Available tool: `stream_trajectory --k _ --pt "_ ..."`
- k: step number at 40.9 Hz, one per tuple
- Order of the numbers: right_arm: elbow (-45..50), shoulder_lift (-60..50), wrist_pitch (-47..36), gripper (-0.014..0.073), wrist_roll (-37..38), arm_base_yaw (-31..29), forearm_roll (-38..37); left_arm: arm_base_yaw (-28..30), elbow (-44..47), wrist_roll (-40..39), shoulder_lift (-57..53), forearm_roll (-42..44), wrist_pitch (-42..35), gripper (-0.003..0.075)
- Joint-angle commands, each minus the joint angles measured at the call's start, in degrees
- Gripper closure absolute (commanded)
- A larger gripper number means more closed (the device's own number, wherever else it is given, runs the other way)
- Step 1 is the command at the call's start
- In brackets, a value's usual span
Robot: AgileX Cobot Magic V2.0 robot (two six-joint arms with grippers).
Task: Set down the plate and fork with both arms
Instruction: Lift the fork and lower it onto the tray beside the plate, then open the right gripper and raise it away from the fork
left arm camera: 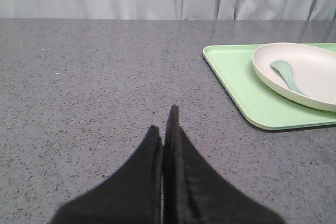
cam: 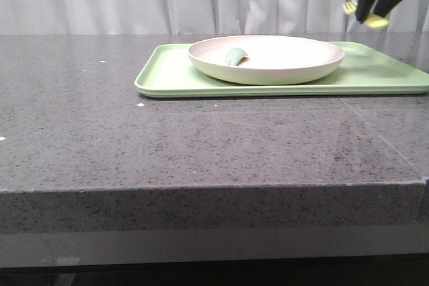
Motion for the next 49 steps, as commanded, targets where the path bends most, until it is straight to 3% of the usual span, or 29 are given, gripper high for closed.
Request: stream_trajectory --k 1,24,35,46,49 --pt "-2.0 -1.7 -0.8 0.0557 -1.4 -0.9 -0.7 0.1 -1.7 -0.5 0.3 0.1 -4.7 0.0738" --pt "-1.9 4.2 1.9 0.0548 -2.3 -0.9 -1.6 0.1 -1.7 -0.5 0.3 0.1 -4.7 0.0738" --pt "-1.9 4.2 2.1 0.0305 -2.3 -0.9 -1.6 0.1 -1.7 -0.5 0.3 0.1 -4.7 0.0738" --pt "-2.1 0.8 2.4 0.0306 -2.3 -0.9 -1.6 0.1 -1.7 -0.5 0.3 0.1 -4.7 0.0738" --pt "-2.1 -0.8 2.9 0.0348 -2.3 -0.9 -1.6 0.1 -1.7 -0.5 0.3 0.1 -4.7 0.0738"
